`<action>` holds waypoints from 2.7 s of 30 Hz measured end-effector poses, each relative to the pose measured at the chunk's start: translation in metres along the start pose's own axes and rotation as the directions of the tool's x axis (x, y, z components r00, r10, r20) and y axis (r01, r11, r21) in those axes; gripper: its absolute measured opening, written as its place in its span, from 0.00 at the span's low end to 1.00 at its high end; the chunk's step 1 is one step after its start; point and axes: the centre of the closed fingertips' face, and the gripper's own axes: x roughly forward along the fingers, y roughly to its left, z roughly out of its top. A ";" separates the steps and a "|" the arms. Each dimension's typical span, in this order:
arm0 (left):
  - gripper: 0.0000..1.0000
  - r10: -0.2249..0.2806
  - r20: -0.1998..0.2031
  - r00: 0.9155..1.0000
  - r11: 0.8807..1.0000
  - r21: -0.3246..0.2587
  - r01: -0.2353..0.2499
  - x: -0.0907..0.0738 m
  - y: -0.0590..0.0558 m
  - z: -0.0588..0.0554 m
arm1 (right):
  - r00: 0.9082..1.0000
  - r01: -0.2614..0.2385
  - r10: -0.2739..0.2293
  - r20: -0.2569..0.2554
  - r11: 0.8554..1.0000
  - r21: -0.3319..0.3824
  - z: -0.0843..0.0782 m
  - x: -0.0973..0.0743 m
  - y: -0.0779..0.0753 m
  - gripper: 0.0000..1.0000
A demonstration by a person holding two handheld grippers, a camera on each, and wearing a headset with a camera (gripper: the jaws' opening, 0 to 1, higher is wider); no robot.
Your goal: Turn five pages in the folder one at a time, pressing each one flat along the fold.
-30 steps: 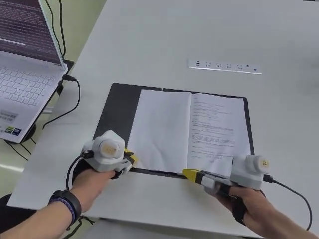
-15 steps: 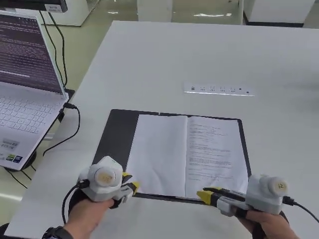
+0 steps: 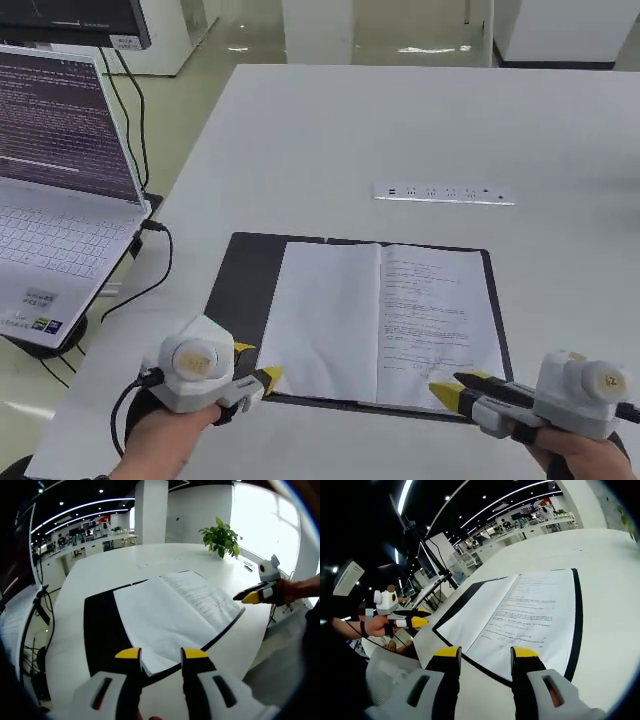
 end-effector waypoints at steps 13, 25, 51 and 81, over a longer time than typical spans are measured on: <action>0.46 0.068 0.069 0.995 0.997 -0.033 -0.066 -0.038 0.011 0.020 | 0.996 0.046 -0.039 0.086 0.995 -0.083 0.027 -0.039 0.006 0.51; 0.58 0.081 0.085 0.993 0.996 -0.044 -0.077 -0.061 0.004 0.027 | 0.987 0.097 -0.087 0.134 0.993 -0.073 0.029 -0.066 0.012 0.61; 0.67 0.022 0.105 0.994 0.997 -0.079 -0.014 -0.053 -0.004 0.039 | 0.981 0.152 -0.143 0.129 0.986 -0.069 0.024 -0.092 0.014 0.72; 0.65 -0.244 0.024 0.970 0.965 0.105 0.240 0.027 -0.095 0.078 | 0.978 0.177 -0.174 0.113 0.984 -0.015 0.018 -0.107 0.006 0.76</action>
